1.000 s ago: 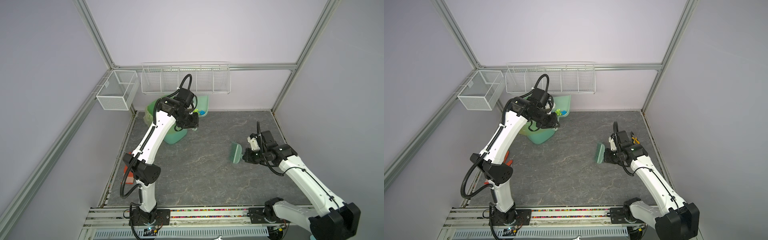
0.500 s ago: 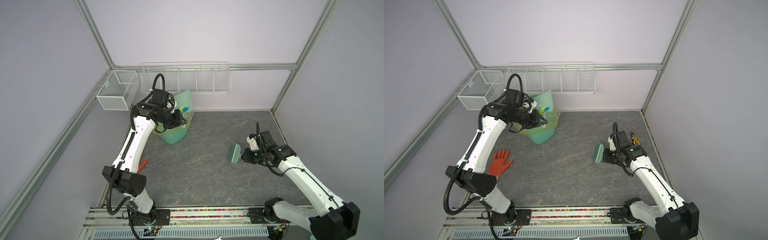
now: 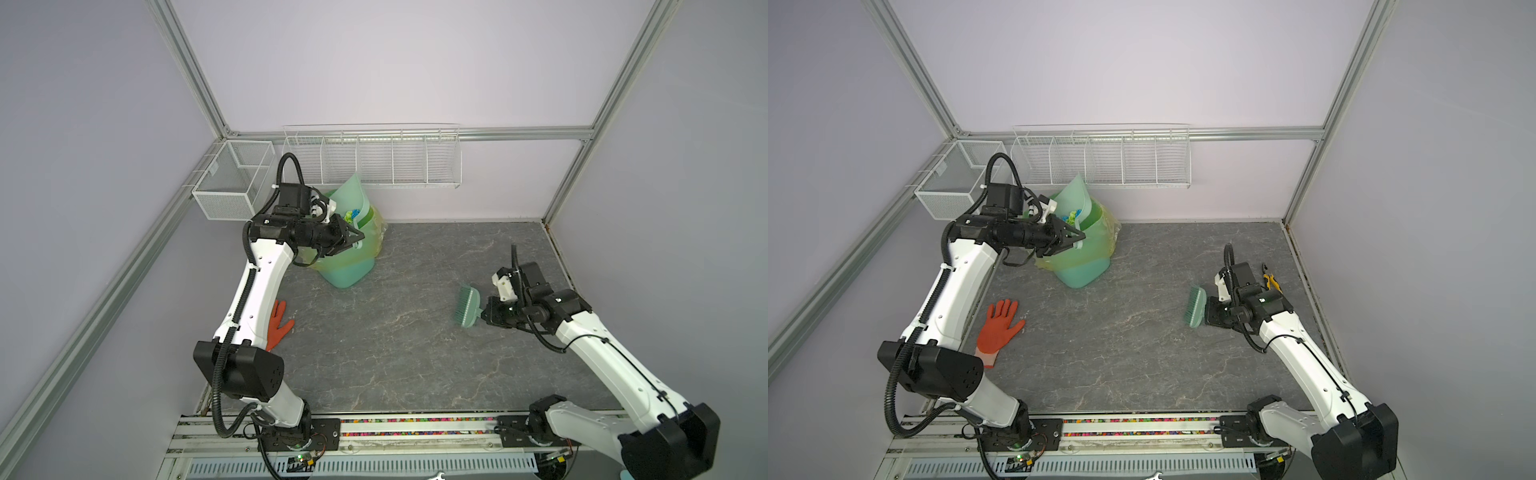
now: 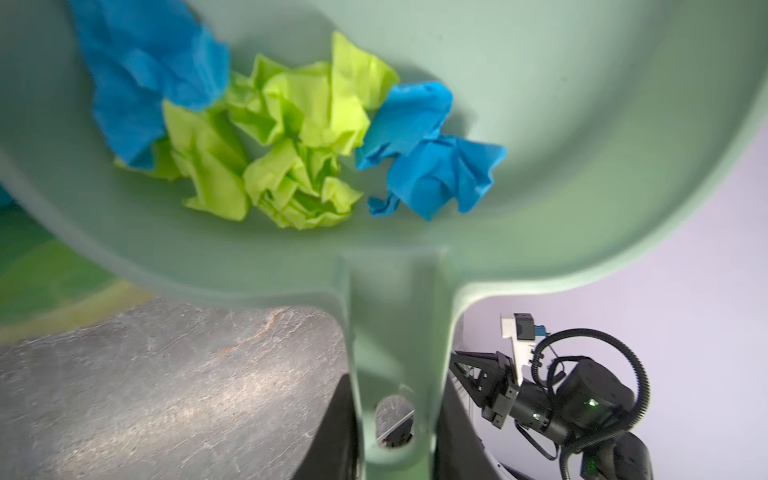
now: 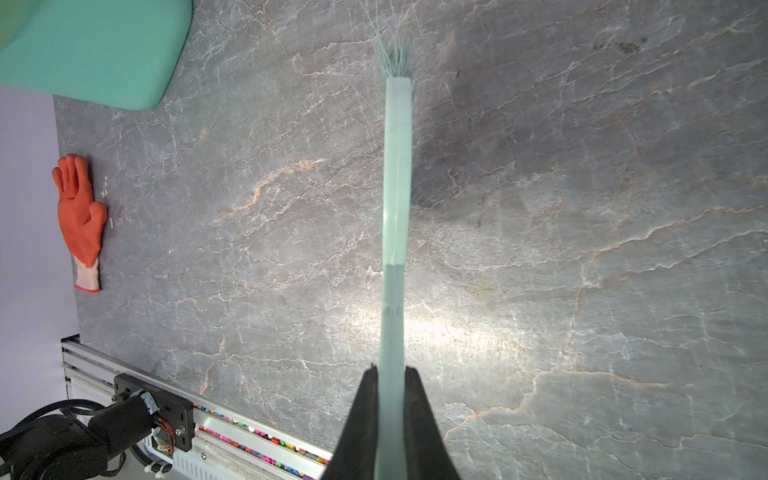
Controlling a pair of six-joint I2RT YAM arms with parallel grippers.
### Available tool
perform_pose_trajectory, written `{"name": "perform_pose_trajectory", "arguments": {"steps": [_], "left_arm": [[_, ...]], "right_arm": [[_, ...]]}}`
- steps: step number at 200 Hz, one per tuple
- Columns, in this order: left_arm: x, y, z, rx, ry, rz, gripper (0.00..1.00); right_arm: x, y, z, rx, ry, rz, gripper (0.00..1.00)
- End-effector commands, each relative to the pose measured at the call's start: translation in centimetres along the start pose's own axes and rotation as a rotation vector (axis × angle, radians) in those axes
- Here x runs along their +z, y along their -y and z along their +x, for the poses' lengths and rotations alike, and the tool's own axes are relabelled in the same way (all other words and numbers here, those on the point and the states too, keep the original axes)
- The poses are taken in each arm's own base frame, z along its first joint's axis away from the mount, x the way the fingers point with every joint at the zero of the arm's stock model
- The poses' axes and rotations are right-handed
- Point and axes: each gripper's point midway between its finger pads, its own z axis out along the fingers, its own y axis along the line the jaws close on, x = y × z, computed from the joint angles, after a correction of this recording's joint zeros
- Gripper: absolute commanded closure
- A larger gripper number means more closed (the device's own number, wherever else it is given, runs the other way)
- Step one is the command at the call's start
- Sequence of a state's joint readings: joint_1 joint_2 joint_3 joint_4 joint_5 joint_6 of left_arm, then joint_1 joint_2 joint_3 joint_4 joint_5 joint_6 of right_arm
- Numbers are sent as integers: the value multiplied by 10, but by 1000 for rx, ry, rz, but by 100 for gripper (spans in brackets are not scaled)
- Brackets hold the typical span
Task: Sweep away the paper scraps from the table
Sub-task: 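Tip the dustpan over the green bin with the left gripper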
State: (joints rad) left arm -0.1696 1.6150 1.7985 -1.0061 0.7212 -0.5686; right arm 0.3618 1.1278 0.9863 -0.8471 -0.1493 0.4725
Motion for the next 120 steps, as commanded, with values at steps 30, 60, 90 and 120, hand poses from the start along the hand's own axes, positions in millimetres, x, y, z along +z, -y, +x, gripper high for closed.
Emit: {"name": "perform_pose_trajectory", "arguments": {"steps": [30,60,90,120], "left_arm": [[-6,7,-10,-50,1,138,100],[-7,8,-14,-79,7,195,100],[-9,9,-18,-97,10,225,100],[-13,12,-24,-121,13,291,100]], "right_arm": [[-5,-2,-2,-2,23,-1,93],[-5,-2,-1,-2,22,-2,93],[-4,-2,-2,-2,23,-2,93],[-4,-1,-2,0,25,2,93]]}}
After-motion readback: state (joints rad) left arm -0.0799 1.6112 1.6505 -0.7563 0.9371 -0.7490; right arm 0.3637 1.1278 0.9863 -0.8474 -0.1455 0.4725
